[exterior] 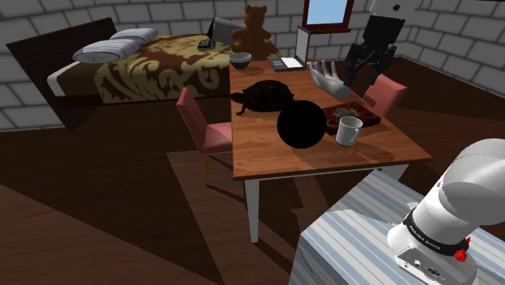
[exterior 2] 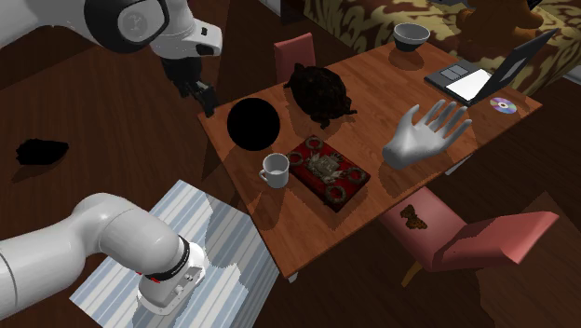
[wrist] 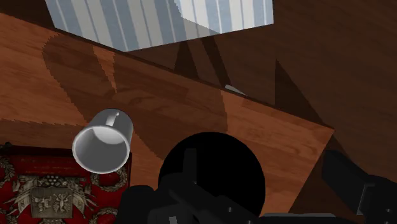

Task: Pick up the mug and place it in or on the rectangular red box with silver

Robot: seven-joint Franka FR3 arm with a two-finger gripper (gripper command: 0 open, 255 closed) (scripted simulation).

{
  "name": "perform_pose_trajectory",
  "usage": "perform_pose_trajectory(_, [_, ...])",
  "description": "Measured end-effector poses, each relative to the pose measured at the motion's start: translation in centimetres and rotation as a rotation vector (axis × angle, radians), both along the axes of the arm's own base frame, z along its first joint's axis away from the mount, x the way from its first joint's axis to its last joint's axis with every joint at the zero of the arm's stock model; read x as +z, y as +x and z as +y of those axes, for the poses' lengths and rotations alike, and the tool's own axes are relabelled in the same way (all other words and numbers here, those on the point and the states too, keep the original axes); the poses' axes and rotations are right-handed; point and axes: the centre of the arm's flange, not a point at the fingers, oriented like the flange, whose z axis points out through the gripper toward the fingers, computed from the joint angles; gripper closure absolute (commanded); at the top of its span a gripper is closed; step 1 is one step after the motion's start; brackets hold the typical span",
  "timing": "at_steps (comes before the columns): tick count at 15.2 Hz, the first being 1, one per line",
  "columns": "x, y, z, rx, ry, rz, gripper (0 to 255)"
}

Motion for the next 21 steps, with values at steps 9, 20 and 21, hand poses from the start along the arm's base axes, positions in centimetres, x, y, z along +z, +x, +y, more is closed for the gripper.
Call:
perform_pose_trajectory(9, [-6.6,1.4,-5.6,0.02,-0.026,-0.012,0])
perform_pose_trajectory(20, [-16.6,3.6,-15.5,0.053,-0.066,-0.034,0])
perform_pose_trajectory(21, [-17.4,3.7,-16.4,0.056,-0.07,-0.036,0])
